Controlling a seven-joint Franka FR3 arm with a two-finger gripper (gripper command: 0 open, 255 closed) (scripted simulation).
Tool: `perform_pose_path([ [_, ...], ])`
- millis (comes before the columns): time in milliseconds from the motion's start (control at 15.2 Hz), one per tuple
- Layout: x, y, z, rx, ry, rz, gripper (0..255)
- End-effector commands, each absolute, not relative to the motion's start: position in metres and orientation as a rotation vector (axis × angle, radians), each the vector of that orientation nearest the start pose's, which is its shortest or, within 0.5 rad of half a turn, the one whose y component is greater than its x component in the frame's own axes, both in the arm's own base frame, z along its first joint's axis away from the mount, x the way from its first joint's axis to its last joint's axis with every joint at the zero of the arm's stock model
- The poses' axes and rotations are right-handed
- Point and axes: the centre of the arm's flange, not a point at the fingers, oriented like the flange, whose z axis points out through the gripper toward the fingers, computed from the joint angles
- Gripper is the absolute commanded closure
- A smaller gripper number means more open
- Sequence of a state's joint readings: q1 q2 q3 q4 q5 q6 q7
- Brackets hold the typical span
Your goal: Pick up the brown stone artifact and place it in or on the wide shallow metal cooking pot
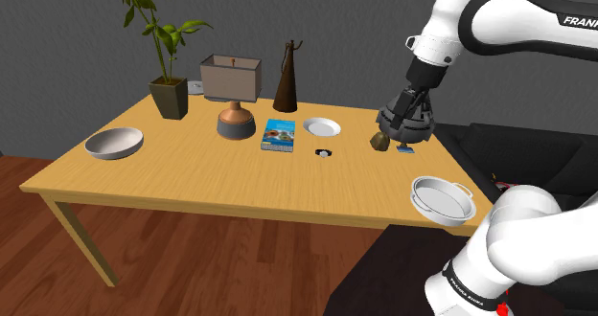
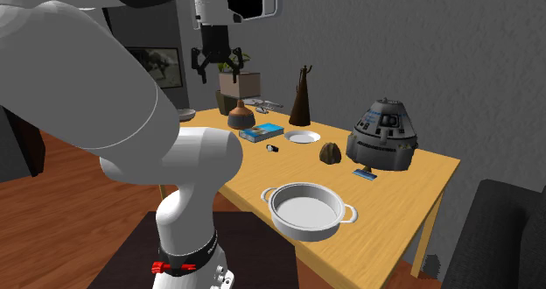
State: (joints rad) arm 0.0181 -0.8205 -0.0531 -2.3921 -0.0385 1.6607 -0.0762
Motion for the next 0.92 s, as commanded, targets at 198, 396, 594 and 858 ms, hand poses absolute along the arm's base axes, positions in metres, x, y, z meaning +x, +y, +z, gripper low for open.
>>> perform_pose_path([
  [198, 0.311, -0.048, 0.568, -3.154, -0.127, -0.149, 0],
  [396, 0.317, -0.078, 0.545, -3.167, -0.164, -0.159, 0],
  [594, 0.324, -0.107, 0.522, -3.18, -0.2, -0.169, 0],
  [858, 0.335, -0.147, 0.493, -3.196, -0.25, -0.183, 0],
])
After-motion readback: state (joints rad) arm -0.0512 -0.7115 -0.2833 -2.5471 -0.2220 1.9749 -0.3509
